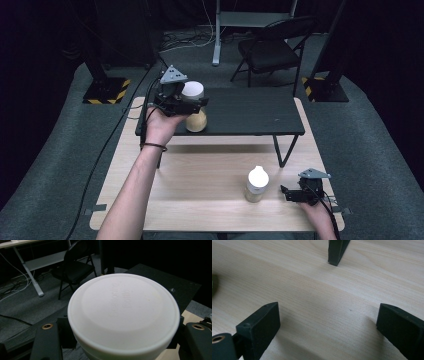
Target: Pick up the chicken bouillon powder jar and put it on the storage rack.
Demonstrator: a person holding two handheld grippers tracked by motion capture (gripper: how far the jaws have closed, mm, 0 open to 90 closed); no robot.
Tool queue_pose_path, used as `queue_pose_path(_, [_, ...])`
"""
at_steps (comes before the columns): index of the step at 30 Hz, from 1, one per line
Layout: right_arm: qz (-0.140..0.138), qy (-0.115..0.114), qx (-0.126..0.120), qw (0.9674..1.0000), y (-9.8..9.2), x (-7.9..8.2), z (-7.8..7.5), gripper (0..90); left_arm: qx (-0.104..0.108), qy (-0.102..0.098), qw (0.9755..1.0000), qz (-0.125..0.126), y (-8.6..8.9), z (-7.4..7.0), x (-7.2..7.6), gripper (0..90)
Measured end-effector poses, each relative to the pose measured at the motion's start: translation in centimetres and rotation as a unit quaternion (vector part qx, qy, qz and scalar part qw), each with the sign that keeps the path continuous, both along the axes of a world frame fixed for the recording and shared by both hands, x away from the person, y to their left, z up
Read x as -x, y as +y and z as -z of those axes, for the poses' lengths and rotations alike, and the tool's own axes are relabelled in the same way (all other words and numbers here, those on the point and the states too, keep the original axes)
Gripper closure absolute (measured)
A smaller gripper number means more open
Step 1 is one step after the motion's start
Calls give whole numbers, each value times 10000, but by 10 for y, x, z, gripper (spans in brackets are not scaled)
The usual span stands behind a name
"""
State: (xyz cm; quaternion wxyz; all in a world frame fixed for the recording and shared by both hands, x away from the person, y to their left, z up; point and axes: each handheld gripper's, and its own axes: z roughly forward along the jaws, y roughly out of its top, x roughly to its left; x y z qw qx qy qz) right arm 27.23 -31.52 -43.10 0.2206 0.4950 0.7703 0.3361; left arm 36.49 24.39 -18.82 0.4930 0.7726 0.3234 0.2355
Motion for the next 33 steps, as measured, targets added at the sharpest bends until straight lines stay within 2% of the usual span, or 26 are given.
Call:
queue_pose_path(7, [-6,2,-2,10000,0,0,0,40,-80,68,9999,-41,-7,2,-8,327])
queue_pose_path(14, [-6,5,-1,10000,0,0,0,39,-35,18,10000,-3,-6,5,-8,326])
queue_pose_path(18, [-5,4,2,10000,0,0,0,39,128,72,9999,19,-2,7,-8,319])
queue_pose_path(20, [-5,3,4,10000,0,0,0,39,90,70,9999,16,-3,6,-7,298])
queue_pose_path(27, [-4,3,3,10000,0,0,0,39,188,84,9998,-23,1,9,0,197])
queue_pose_path(33, [0,11,-1,10000,0,0,0,39,225,69,9997,-29,8,15,9,161])
